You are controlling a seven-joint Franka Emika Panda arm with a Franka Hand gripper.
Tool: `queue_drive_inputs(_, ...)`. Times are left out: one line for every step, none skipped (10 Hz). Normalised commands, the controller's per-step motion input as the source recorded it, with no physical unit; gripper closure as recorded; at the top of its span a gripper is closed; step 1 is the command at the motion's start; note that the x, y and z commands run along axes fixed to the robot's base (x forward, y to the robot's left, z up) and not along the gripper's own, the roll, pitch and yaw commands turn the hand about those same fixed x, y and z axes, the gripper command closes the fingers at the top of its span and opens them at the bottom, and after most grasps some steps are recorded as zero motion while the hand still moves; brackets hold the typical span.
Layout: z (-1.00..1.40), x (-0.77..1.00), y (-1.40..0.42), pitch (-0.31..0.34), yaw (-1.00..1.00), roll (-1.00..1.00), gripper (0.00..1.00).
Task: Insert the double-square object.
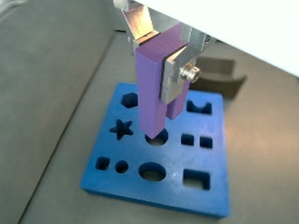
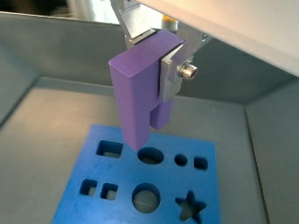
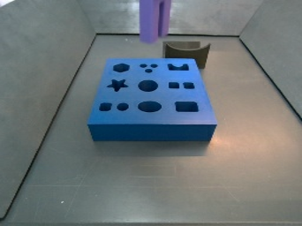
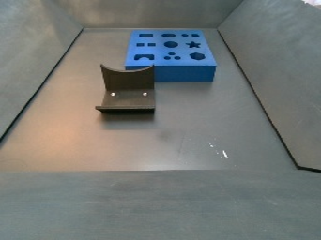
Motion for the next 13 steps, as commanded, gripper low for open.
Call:
queue_drive_inputs(-0.51, 0.02, 0.02, 0.0, -1.0, 0.0, 1.0)
queue_drive_inputs(-0.51, 0.04, 0.02, 0.0, -1.0, 0.0, 1.0)
queue_drive_inputs(-0.52, 0.06, 0.04, 0.0, -1.0, 0.0, 1.0)
queue_drive_inputs(-0.31, 0.39, 0.18, 0.0, -0.81, 0.02, 1.0)
queue_drive_inputs(-0.2, 0.48, 0.44, -0.026, -0.55, 0.0, 1.0)
queue_drive_inputs(-0.23, 0.61, 0.5, -0.007, -0.45, 0.0, 1.0)
queue_drive_inputs(-0.25, 0.73, 0.42, 0.0, -0.48, 0.0, 1.0)
queue_drive_inputs(-0.28, 0.75, 0.35, 0.0, -0.54, 0.0, 1.0)
queue_drive_inputs(-0.27, 0.4, 0.19, 0.0, -0.83, 0.0, 1.0)
queue_drive_inputs(-0.3, 0.22, 0.1, -0.007, -0.96, 0.0, 1.0)
queue_drive_inputs(-0.32, 0.18, 0.08, -0.004, -0.99, 0.0, 1.0)
queue_drive_inputs(-0.33, 0.12, 0.06, -0.007, -1.0, 0.0, 1.0)
queue_drive_inputs(-0.33, 0.12, 0.06, -0.004, -1.0, 0.0, 1.0)
